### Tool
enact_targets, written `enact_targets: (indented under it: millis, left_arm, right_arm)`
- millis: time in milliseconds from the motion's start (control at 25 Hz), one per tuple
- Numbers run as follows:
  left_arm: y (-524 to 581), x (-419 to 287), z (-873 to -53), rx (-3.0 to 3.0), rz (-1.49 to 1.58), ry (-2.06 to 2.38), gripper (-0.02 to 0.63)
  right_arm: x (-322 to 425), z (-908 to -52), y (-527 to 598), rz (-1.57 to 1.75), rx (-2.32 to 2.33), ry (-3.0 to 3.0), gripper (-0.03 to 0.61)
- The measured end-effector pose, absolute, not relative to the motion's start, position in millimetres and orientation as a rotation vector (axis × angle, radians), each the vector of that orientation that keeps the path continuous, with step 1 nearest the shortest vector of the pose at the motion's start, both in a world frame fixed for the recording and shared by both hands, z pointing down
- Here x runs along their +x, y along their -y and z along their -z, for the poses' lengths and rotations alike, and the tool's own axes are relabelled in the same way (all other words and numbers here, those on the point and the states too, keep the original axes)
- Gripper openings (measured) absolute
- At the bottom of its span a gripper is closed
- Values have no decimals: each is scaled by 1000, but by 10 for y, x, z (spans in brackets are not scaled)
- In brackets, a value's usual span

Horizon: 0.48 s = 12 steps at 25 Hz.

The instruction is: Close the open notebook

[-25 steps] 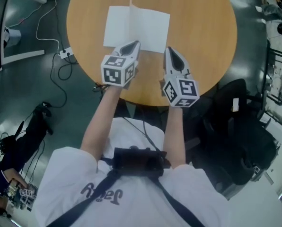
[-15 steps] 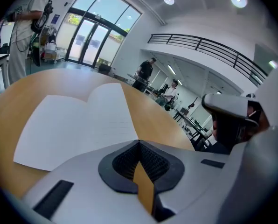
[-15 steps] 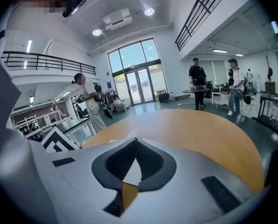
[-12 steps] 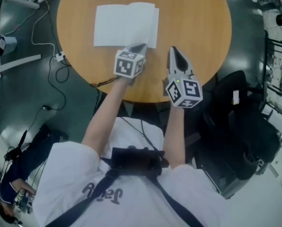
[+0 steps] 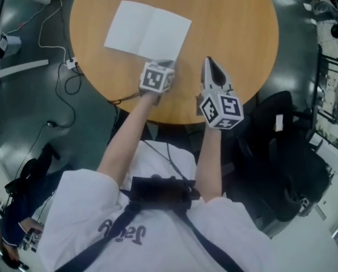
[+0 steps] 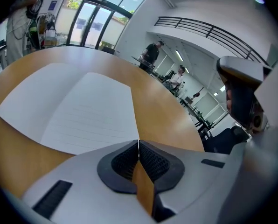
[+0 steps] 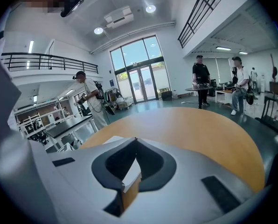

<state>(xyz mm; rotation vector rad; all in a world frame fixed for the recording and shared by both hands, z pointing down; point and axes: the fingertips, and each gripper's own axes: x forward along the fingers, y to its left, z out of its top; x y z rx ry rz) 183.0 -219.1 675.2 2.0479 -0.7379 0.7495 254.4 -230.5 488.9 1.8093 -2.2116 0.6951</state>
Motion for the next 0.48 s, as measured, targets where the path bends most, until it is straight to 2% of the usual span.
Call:
enact_targets:
  millis: [320, 480]
  left_arm:
    - [2131, 1734, -6675, 2050, -679, 762, 15]
    - [2089, 1501, -6540, 2020, -634, 841, 37]
  right_arm:
    - [2495, -4821, 2543, -673, 1689, 2294, 17]
    - [2345, -4722, 2806, -620, 1557, 2384, 17]
